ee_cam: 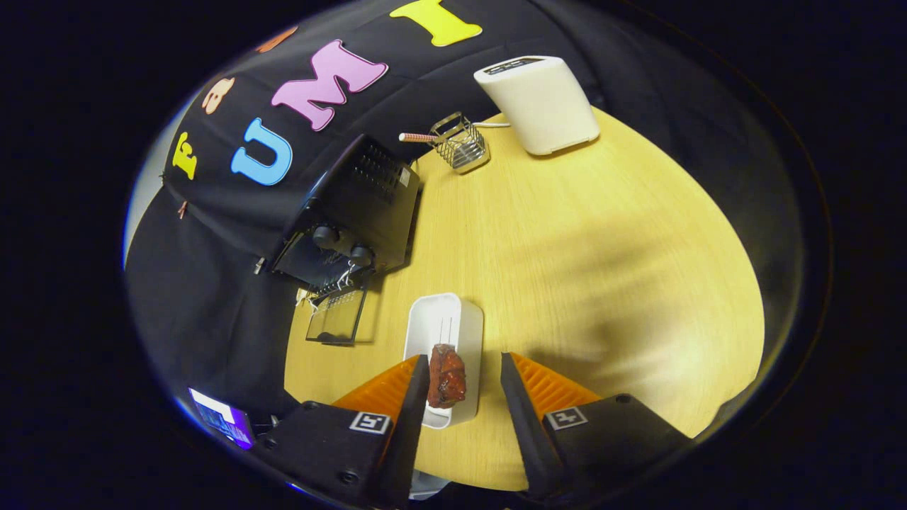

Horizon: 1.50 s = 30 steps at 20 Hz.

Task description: Open the toaster oven, put the food inside, and close the toaster oven door.

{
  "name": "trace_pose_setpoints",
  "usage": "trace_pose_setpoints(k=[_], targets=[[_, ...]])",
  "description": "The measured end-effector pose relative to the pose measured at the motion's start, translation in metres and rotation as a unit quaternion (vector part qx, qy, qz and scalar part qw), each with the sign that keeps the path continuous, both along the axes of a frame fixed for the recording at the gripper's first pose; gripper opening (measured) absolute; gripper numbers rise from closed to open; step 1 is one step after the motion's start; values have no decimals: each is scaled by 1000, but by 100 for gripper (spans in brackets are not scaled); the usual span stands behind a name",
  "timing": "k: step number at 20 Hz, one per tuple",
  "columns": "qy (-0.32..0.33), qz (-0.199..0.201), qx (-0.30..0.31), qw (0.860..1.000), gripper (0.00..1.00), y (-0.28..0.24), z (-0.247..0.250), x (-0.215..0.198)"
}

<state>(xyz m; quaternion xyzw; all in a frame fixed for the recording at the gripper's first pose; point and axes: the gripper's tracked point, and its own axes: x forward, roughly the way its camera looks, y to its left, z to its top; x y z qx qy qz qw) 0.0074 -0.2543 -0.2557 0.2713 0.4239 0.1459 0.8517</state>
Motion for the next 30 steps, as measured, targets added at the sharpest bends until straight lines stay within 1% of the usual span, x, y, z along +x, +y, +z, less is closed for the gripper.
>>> trace_pose_setpoints(k=[1, 2, 3, 4, 5, 6, 7, 12, 14, 17, 20, 24, 28, 30], targets=[[2, 3, 10, 1000, 56, 3, 0, 1], [8, 6, 19, 1000, 51, 7, 1, -1], [15, 10, 29, 999, 41, 12, 0, -2], [27, 10, 30, 999, 38, 14, -4, -2], [33, 11, 33, 999, 27, 14, -6, -2], [44, 20, 36, 998, 23, 15, -9, -6], [47, 18, 34, 998, 23, 10, -7, -5], [38, 29, 29, 998, 14, 14, -7, -3], [36, 29, 23, 999, 14, 14, -4, -5], [25, 19, 23, 999, 14, 15, 13, -6], [-1, 11, 7, 1000, 14, 12, 34, -6], [-24, -11, -3, 1000, 14, 17, 60, -9], [-33, -37, -4, 999, 14, 30, 76, -16], [-36, -39, -11, 999, 14, 45, 82, -24]])
